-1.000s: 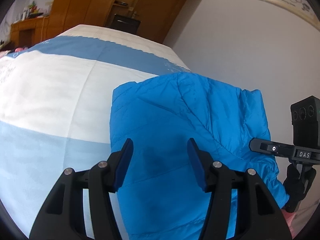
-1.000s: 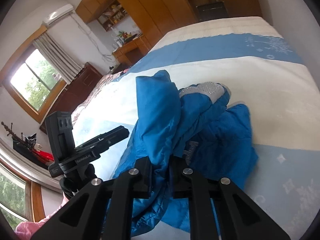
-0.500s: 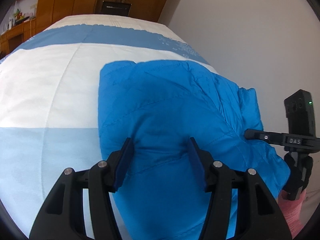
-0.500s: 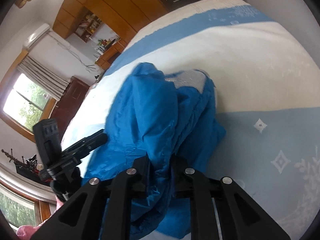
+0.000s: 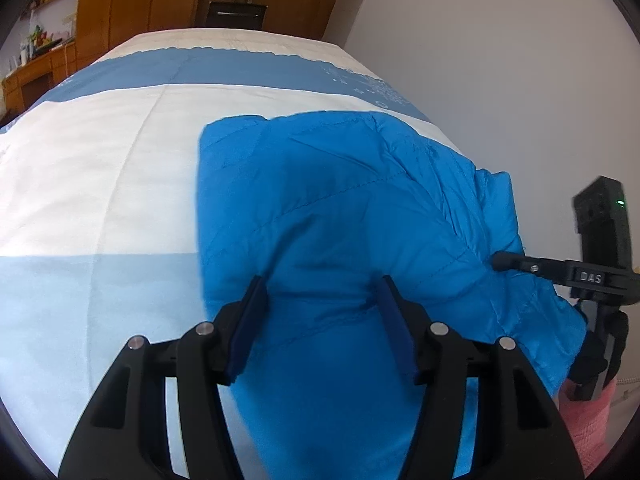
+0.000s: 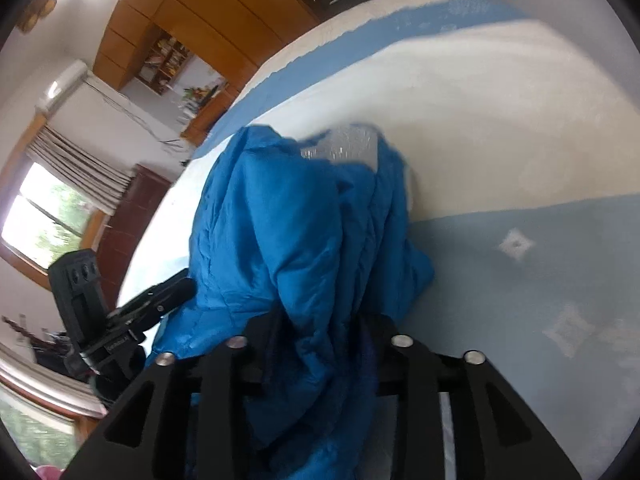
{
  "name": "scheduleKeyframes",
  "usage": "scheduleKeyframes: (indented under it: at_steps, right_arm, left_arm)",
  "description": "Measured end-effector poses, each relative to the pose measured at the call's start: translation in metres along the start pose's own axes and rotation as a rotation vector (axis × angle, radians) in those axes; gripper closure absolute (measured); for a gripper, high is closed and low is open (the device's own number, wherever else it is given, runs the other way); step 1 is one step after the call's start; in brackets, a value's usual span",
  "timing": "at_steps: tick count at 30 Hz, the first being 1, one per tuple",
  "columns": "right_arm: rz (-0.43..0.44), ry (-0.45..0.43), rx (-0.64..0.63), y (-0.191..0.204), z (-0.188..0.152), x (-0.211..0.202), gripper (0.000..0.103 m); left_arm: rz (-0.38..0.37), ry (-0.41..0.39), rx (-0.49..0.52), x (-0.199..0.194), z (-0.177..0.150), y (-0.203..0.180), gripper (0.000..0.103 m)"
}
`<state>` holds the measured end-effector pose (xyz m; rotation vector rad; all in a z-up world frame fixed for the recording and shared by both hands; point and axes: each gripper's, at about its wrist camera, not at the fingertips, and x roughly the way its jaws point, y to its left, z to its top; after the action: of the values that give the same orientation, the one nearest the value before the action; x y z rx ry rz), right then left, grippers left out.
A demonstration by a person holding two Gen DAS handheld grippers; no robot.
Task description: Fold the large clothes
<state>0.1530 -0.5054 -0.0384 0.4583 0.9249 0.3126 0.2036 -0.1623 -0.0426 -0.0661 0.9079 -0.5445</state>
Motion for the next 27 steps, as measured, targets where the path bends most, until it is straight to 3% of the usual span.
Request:
scheduleKeyframes:
  at_steps: [3, 5, 8, 11, 13, 19, 23, 27]
  right_arm:
    - [-0.099, -0.108, -0.088, 0.027, -0.004, -0.042, 0.066]
    - [-0.059, -0.127, -0.142, 0.048, -0.006, -0.055, 0.066]
    - [0.012, -0.085, -0.239, 0.085, -0.008, -0.047, 0.070]
    - [0.026, -0.016, -0.286, 0.099, -0.012, -0.023, 0.083]
    - [0.010, 0.026, -0.285, 0.095, -0.021, -0.009, 0.088]
    - [-0.002, 0.030, -0.228, 0.062, -0.067, -0.007, 0.102]
    - [0.021, 0.019, -0.177, 0.041, -0.087, 0.003, 0.103]
    - [0.019, -0.046, -0.182, 0.035, -0.095, 0.014, 0.103]
  left_arm:
    - [0.016, -0.035, -0.035, -0.024, -0.003, 0.007, 0.047]
    - [0.068, -0.065, -0.043, -0.038, -0.007, 0.005, 0.048]
    - [0.063, -0.073, -0.067, -0.048, -0.012, -0.002, 0.049]
    - [0.052, -0.085, -0.055, -0.054, -0.019, -0.013, 0.050]
    - [0.038, -0.087, -0.039, -0.054, -0.024, -0.019, 0.052]
    - [0.024, -0.057, 0.027, -0.042, -0.041, -0.030, 0.053]
    - [0.052, -0.050, 0.079, -0.033, -0.054, -0.039, 0.052]
    - [0.052, -0.047, 0.069, -0.027, -0.059, -0.036, 0.052]
